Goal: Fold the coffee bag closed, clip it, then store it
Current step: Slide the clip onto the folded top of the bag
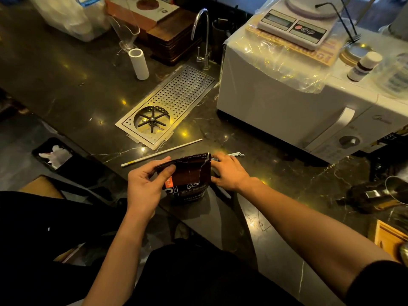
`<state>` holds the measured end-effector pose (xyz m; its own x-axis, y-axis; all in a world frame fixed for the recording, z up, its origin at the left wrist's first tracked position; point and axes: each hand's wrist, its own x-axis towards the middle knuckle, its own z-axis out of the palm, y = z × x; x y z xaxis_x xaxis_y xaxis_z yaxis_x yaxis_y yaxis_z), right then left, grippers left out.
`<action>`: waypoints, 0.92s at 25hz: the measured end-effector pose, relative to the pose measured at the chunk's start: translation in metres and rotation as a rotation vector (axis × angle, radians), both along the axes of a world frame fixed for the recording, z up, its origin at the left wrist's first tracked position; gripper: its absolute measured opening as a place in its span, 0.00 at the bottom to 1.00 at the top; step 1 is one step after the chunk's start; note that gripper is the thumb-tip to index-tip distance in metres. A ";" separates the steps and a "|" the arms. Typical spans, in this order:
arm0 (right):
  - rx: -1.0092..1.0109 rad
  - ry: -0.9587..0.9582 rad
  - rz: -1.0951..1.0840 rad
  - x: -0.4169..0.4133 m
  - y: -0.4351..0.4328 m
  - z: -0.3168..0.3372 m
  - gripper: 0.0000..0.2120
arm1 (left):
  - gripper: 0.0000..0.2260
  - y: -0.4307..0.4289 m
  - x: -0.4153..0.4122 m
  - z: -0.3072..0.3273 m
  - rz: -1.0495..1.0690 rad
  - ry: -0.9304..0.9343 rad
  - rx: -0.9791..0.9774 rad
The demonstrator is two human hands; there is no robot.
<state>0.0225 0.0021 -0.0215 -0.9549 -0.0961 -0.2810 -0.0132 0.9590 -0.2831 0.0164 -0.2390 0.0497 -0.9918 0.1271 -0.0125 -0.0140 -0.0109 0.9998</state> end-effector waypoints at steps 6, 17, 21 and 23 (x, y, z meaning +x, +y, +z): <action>0.098 0.062 -0.104 0.014 0.019 0.004 0.12 | 0.09 0.016 -0.005 0.000 -0.065 -0.038 0.022; -1.157 0.569 -1.046 0.099 0.067 0.072 0.02 | 0.12 0.079 -0.014 0.001 -0.336 -0.057 -0.015; -1.844 0.618 -1.052 0.131 0.063 0.091 0.09 | 0.14 0.108 -0.012 0.004 -0.464 -0.060 -0.018; -1.964 0.672 -1.050 0.139 0.059 0.094 0.09 | 0.13 0.123 -0.009 0.006 -0.514 -0.068 -0.021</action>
<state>0.1610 0.0616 0.0726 -0.7246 0.6474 -0.2362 -0.3273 -0.6248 -0.7089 0.0071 -0.1163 0.0554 -0.7982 0.5966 -0.0826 -0.0771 0.0347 0.9964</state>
